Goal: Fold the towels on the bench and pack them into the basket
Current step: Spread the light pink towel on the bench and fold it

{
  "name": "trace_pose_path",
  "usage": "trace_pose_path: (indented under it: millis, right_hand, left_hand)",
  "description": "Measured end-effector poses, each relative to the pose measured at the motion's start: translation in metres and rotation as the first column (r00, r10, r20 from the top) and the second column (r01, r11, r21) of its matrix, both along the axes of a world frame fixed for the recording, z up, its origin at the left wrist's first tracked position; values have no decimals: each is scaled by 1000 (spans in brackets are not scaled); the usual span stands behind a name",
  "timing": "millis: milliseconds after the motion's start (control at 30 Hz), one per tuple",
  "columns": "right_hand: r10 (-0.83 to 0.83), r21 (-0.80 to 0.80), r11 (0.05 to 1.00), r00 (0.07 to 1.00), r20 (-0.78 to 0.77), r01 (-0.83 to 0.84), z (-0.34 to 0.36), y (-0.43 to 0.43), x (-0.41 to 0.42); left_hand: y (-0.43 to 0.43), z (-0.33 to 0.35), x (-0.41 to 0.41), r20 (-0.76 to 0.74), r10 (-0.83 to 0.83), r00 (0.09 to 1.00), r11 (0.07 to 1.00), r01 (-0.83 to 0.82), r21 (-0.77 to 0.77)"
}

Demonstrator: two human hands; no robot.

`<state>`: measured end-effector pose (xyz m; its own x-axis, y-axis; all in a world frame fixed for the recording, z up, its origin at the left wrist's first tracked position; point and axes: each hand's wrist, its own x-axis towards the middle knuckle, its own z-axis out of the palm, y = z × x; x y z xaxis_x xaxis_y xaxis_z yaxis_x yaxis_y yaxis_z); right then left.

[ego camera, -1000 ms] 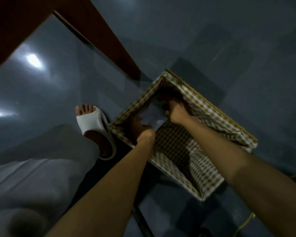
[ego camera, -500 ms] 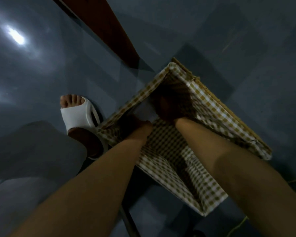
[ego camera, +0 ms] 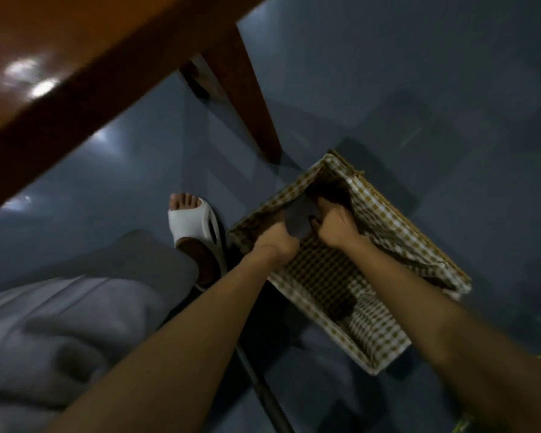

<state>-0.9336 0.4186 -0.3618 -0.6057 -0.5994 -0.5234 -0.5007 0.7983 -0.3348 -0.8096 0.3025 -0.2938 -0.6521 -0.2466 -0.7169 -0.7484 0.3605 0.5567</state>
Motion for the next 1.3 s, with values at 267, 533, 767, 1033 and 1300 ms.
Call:
trace_pose_path:
  millis: [267,533,767,1033,1300]
  right_hand:
    - [-9,-380,923,982,-187,-64,146,-24,39]
    - [71,-582,764,934,-351,-277,303,-129,78]
    - [238,-609,632,867,-437,-480,370,-241,158]
    - [440,-509,587,776,-453,-630,366,-347,300]
    - [622,-551,405,662,-418,-729,344,-399,481]
  left_hand:
    - [-50,111,56,-389,-114,914,928,-41,-369]
    - [-138,247,107,-526,-153,836,700,-285,-655]
    - [-224,305,217,-584,-5,812,512,-500,-699]
    - [-275,291,395,-628,252,736,352,-674,-649]
    - [-285,277,575,-674,383,631,64,-746,-663]
